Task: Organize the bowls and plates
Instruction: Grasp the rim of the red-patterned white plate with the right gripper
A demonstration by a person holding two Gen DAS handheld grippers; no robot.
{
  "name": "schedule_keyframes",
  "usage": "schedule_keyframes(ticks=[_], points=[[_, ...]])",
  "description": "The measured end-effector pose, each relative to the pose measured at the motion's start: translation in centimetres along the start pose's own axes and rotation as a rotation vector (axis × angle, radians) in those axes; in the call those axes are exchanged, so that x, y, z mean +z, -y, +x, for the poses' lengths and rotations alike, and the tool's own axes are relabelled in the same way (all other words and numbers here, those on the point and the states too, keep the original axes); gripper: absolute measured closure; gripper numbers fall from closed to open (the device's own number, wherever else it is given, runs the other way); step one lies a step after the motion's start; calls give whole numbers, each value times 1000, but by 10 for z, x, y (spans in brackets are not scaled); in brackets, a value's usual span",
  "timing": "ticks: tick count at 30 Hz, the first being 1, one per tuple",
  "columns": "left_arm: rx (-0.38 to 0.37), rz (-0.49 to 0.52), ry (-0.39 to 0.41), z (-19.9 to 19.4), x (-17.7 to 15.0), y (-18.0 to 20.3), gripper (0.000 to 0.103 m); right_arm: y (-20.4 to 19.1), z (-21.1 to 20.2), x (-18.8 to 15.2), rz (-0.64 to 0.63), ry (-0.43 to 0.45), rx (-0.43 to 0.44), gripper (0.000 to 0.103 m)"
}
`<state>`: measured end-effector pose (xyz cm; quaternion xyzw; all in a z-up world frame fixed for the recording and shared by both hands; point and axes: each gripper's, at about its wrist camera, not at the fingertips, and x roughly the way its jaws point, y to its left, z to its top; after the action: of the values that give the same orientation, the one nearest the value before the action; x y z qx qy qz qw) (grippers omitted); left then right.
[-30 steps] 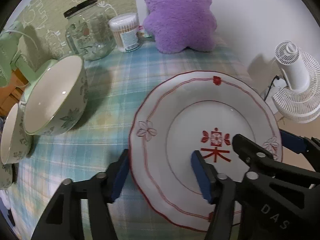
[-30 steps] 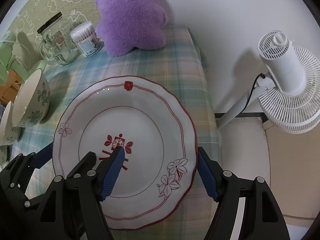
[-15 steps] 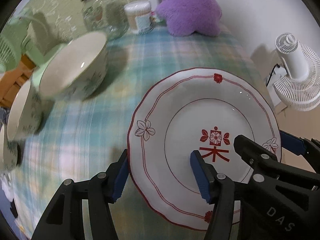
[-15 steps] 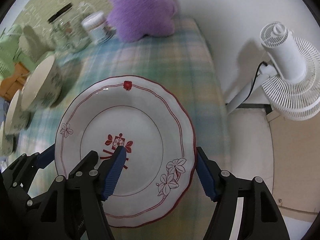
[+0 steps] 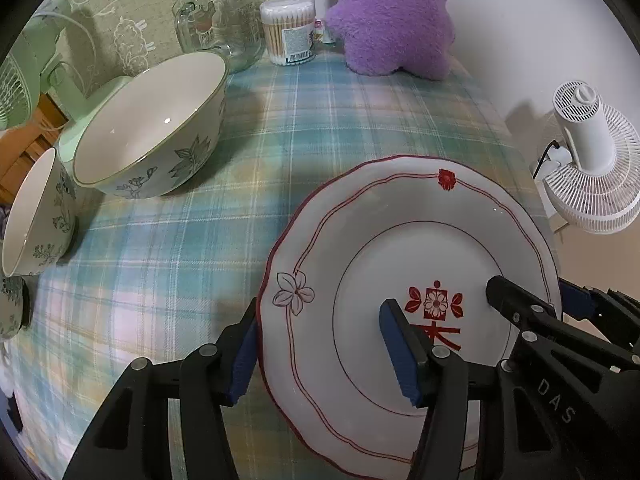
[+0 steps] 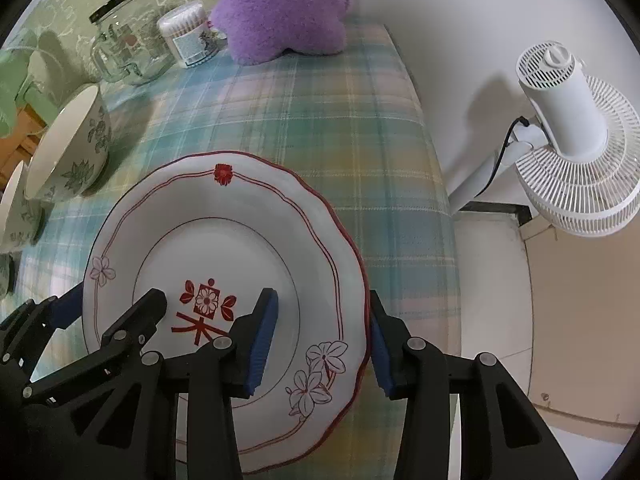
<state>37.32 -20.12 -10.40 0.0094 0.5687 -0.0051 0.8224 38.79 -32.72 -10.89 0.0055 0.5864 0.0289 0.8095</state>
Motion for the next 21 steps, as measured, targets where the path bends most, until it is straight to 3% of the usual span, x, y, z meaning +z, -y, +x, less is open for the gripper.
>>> schedule_keyframes(ticks=[8, 21], points=[[14, 20, 34, -10, -2, 1, 45, 1, -3, 0, 0, 8, 1, 56], [-1, 37, 96, -64, -12, -7, 45, -9, -61, -9, 7, 71, -12, 56]])
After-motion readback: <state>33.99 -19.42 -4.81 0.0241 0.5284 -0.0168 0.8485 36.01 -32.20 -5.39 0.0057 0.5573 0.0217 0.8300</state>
